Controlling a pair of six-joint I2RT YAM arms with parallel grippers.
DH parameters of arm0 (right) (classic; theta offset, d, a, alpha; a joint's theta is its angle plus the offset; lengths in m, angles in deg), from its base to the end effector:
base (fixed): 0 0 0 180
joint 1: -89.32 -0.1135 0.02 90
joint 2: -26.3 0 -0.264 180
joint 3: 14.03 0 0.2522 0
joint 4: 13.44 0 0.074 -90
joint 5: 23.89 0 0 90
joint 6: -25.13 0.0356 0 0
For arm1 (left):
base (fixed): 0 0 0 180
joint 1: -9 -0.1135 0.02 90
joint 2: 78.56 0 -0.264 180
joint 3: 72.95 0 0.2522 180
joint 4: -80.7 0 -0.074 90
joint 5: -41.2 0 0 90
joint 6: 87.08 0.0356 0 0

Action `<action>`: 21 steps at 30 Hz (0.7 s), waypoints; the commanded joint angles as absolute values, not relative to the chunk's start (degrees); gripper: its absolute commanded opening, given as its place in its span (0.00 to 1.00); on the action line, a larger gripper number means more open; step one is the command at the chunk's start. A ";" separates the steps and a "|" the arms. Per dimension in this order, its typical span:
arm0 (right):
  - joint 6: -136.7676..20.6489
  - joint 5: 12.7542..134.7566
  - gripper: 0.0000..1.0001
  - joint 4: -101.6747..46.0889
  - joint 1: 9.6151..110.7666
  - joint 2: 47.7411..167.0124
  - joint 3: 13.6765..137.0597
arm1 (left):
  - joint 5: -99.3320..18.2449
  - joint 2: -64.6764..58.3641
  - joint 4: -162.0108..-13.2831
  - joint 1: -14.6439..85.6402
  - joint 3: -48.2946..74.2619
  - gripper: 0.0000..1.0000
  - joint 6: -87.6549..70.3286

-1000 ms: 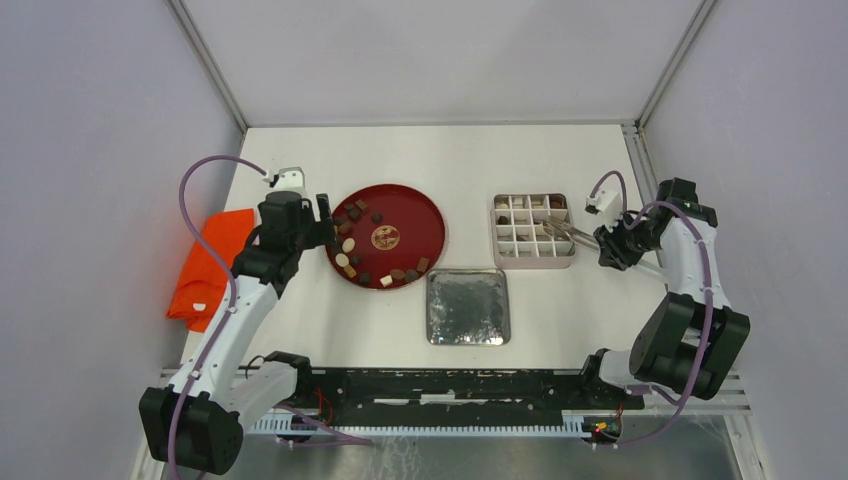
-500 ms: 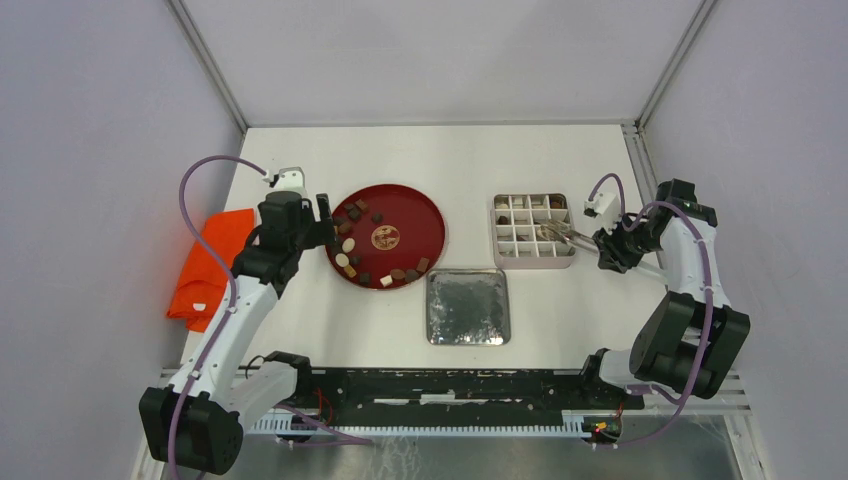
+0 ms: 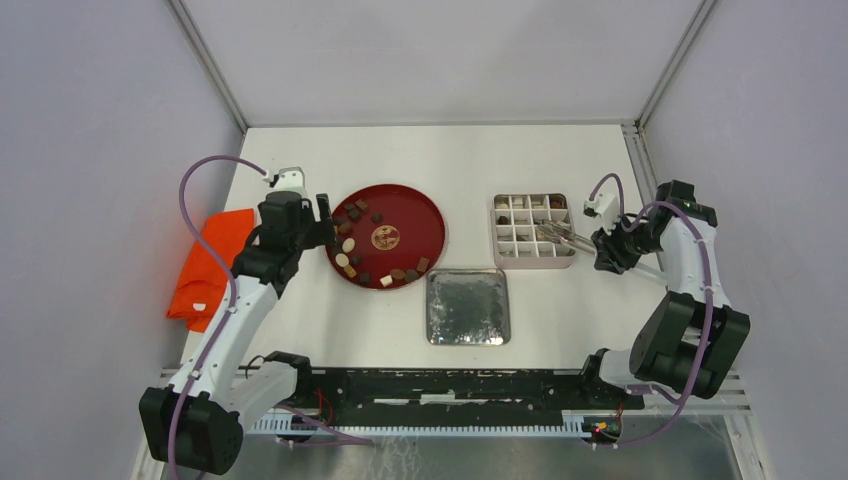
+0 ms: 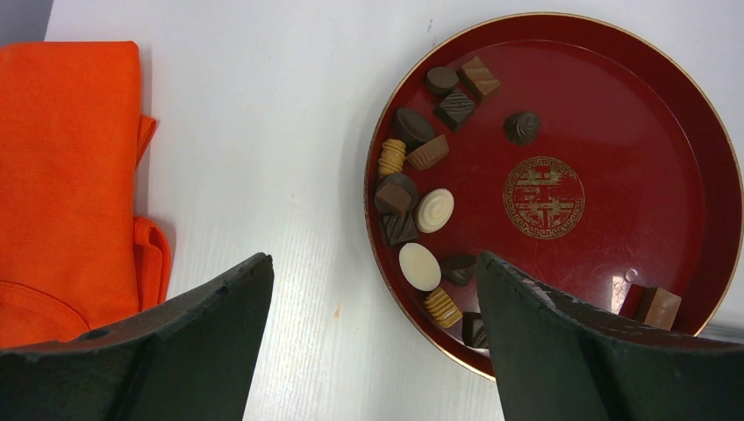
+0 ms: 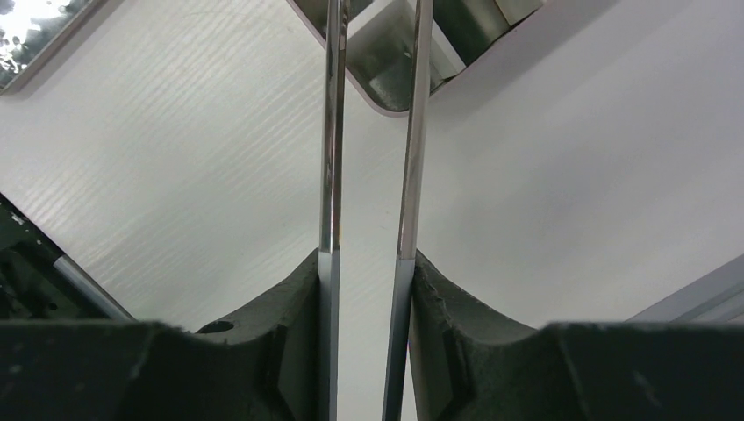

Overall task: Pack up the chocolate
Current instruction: Place the fake chocolate in the packing box, then pick up the fake chocolate from the plate.

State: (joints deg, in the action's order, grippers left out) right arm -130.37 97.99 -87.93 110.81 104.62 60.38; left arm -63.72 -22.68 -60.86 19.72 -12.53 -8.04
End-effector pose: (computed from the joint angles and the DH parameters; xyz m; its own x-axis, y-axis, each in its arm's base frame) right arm 0.2294 -0.0701 0.2527 -0.5711 -0.6056 -0.5542 -0.7414 0.6703 0.0316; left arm 0.2113 -0.0307 0.2916 -0.5323 -0.0862 -0.8422 -0.1339 0.9909 -0.0168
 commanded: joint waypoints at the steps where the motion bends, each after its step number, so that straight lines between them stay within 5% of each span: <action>1: -131.78 105.43 0.38 -90.83 110.69 103.65 63.07 | -63.50 -22.93 -63.15 19.46 -12.34 0.91 -5.80; 8: -128.48 112.68 0.38 -89.22 103.22 102.43 63.06 | -63.67 -22.84 -63.23 19.46 -12.34 0.91 -5.86; 21: -109.36 101.95 0.38 -64.27 63.93 108.17 63.77 | -66.07 -23.17 -63.23 19.50 -12.69 0.91 -5.72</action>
